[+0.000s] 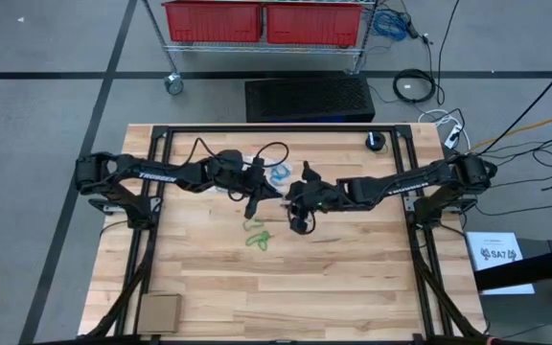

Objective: Sort rubber bands
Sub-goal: Open the right zip lock bag

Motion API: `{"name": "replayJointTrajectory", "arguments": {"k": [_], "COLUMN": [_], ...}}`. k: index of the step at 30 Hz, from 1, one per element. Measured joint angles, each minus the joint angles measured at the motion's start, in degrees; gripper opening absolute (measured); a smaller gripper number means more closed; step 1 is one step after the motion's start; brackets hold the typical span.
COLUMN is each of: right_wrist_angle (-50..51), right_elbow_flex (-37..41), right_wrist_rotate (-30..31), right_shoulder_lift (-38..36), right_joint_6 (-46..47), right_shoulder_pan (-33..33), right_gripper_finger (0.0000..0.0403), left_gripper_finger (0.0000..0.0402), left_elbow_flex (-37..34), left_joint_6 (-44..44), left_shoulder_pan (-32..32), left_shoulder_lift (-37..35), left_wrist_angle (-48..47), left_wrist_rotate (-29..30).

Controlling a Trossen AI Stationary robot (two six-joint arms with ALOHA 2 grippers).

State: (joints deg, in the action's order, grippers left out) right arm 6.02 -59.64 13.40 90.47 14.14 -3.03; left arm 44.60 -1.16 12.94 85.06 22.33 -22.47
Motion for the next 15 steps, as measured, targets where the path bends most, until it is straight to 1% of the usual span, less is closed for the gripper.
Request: {"name": "replayJointTrajectory", "arguments": {"k": [2, 4, 5, 7, 9, 11, 15], "right_wrist_angle": [-0.29, 0.07, 0.97, 1.27, 0.54, -1.58, -3.21], "right_elbow_flex": [0.0, 0.0, 0.02, 0.02, 0.02, 0.0, 0.0], "right_wrist_rotate": [-0.35, -0.33, -0.32, 0.03, 0.33, 1.49, 3.64], "right_shoulder_lift": [1.25, 2.48, 2.74, 2.46, 1.78, 1.51, 1.39], "right_joint_6": [1.69, 2.91, 3.41, 3.77, 3.43, 2.75, -0.03], "right_shoulder_pan": [0.78, 1.3, 1.58, 1.64, 1.58, 1.51, 1.47], "right_gripper_finger": [0.0148, 0.017, 0.0175, 0.0172, 0.0154, 0.0124, 0.0035], "left_gripper_finger": [0.0, 0.0, 0.0, 0.0, 0.0, 0.0, 0.0], "left_elbow_flex": [-0.02, -0.02, -0.04, -0.04, -0.04, -0.02, -0.02], "left_joint_6": [-0.01, -0.02, -0.03, -0.04, -0.05, -0.05, -0.03], "left_shoulder_pan": [-0.13, -0.36, -0.45, -0.68, -1.09, -1.63, -2.75], "left_shoulder_lift": [0.02, -0.07, -0.44, -1.02, -1.49, -1.53, -1.53], "left_wrist_angle": [0.37, 1.09, 0.95, 1.25, 1.4, 1.63, 1.36], "left_wrist_rotate": [0.31, 0.49, 0.52, 0.91, 1.19, 1.87, 4.3]}}
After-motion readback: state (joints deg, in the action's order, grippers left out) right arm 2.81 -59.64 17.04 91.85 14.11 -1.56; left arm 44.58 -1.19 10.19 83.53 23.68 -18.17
